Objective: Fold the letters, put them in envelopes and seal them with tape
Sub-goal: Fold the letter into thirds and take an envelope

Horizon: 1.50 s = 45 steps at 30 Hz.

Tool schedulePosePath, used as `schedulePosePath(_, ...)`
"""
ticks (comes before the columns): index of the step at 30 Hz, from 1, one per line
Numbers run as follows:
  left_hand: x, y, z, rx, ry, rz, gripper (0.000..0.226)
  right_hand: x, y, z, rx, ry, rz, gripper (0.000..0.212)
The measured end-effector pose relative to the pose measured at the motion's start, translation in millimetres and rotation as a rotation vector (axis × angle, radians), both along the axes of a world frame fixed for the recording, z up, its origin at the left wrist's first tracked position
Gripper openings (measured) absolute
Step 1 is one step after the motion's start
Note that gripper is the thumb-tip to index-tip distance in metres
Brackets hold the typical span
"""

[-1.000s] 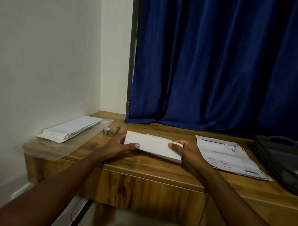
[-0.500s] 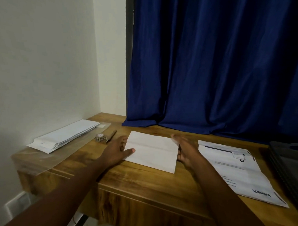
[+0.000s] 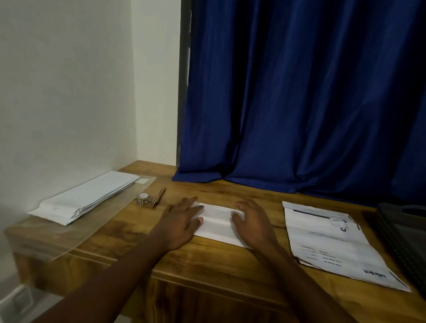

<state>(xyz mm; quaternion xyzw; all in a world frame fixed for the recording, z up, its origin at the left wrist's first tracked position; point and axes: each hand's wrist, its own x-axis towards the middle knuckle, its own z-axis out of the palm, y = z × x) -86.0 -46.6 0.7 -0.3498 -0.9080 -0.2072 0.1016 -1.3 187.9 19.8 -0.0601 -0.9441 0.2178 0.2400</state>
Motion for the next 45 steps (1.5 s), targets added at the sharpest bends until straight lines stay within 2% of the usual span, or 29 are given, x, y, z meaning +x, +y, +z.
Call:
schedulePosePath(4, -7, 2, -7, -0.157, -0.028, -0.155, 0.059, -1, -40, -14, 0.153, -0.239, 0.011, 0.056)
schedulePosePath(8, -13, 7, -13, -0.268, -0.052, -0.135, 0.063, -2, -51, -20, 0.213, -0.413, 0.025, 0.06)
schedulePosePath(13, -12, 10, -14, -0.288, -0.041, -0.141, 0.064, 4, -52, -19, 0.219, -0.406, 0.019, 0.061)
schedulePosePath(19, -10, 9, -11, -0.296, -0.052, -0.145, 0.065, 13, -55, -17, 0.23, -0.242, 0.005, 0.059)
schedulePosePath(25, -2, 3, -5, -0.311, -0.073, -0.106, 0.065, 6, -53, -16, 0.215, -0.435, 0.1, 0.062)
schedulePosePath(29, 6, 1, 1, -0.343, -0.101, -0.061, 0.066, 11, -36, -16, 0.248, -0.478, 0.06, 0.073)
schedulePosePath(35, 20, -4, 8, -0.348, -0.157, -0.058, 0.088, 30, -13, -22, 0.225, -0.478, -0.031, 0.085)
schedulePosePath(45, 66, -34, 10, -0.343, -0.201, -0.131, 0.11, 75, -16, -24, 0.222, -0.484, 0.052, 0.1)
